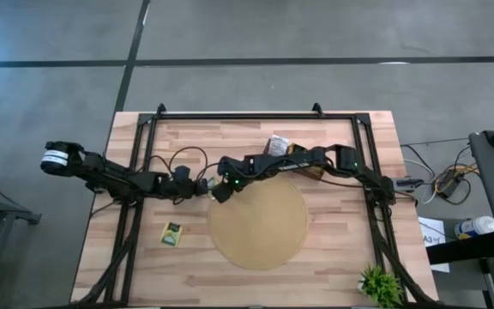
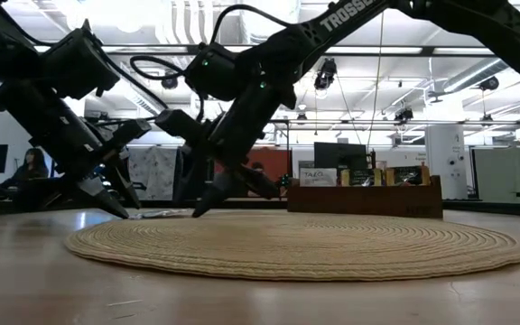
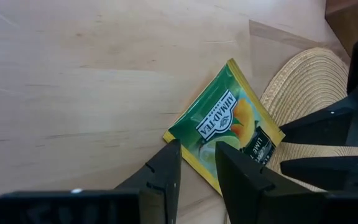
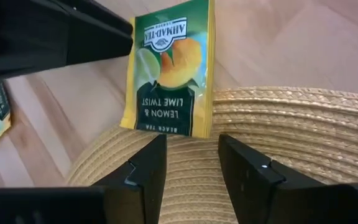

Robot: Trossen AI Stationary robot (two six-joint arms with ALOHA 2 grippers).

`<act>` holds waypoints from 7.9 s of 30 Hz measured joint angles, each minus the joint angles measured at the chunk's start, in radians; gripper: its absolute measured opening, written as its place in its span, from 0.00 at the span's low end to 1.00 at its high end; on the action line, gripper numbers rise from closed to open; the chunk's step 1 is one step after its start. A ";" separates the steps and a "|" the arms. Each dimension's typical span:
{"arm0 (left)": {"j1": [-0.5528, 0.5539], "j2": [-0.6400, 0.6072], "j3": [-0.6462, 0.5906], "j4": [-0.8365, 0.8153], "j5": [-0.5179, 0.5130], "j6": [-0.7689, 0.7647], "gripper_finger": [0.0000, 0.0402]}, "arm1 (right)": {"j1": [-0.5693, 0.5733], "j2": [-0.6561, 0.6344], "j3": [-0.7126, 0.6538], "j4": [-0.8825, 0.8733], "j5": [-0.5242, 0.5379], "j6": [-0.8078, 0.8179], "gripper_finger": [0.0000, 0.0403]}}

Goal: Pick & Place Tea
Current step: Put the lemon tea bag into the middle section of the wooden organizer

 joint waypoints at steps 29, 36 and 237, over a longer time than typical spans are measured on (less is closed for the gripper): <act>-0.001 0.023 0.000 0.066 -0.012 -0.002 0.26 | -0.006 0.028 0.000 0.050 -0.068 0.108 0.30; -0.001 0.026 -0.001 0.077 -0.013 -0.002 0.26 | -0.007 0.031 0.002 0.084 -0.067 0.096 0.25; 0.023 -0.192 0.250 0.697 0.219 1.278 0.00 | 0.023 -0.550 0.218 -0.483 -0.029 -0.630 0.02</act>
